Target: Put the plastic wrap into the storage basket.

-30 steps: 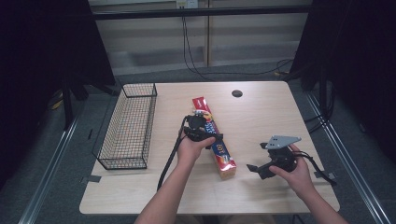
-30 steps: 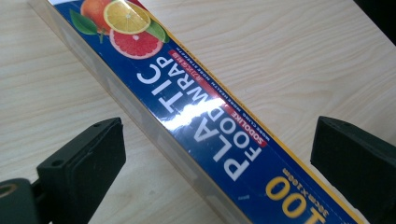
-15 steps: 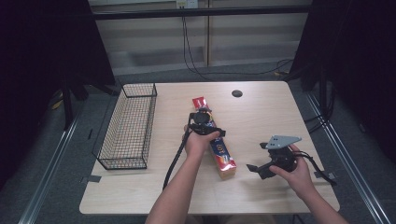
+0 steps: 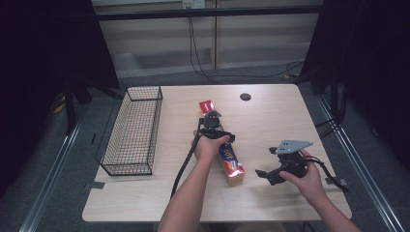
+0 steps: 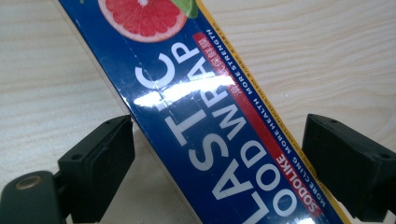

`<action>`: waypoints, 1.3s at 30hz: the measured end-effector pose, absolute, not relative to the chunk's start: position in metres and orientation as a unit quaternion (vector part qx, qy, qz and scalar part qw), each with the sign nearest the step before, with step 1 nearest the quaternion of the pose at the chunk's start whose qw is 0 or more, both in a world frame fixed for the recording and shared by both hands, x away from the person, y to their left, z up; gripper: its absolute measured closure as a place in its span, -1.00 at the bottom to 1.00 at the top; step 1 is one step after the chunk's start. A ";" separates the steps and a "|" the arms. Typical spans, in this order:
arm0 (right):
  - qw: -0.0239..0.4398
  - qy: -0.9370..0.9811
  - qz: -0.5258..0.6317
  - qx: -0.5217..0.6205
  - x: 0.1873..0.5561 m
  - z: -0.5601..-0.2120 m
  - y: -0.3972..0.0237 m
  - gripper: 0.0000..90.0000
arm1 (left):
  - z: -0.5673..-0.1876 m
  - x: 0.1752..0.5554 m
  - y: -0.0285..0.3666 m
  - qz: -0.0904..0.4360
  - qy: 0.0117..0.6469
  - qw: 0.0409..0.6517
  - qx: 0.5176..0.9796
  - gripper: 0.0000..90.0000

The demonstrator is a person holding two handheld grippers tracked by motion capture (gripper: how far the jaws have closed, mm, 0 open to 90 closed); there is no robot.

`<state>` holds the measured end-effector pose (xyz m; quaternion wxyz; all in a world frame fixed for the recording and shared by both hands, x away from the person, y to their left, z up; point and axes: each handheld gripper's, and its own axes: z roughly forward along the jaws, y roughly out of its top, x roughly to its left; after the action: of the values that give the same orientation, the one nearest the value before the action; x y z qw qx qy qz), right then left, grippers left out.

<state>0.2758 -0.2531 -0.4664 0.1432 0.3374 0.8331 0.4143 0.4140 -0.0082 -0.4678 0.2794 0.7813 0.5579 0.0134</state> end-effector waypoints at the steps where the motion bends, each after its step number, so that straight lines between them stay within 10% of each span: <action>1: 0.142 0.833 0.415 0.337 0.276 -0.466 -0.253 -1.00 | -0.467 0.415 -0.007 0.012 0.557 0.275 0.783 -0.75; 39: 0.133 0.829 0.422 0.340 0.280 -0.467 -0.252 -0.99 | -0.459 0.439 0.015 -0.018 0.617 0.184 0.765 -0.32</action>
<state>0.2799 -0.2518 -0.4667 0.1335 0.3404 0.8294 0.4224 0.4391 0.0149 -0.4589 0.1837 0.7653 0.6167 -0.0177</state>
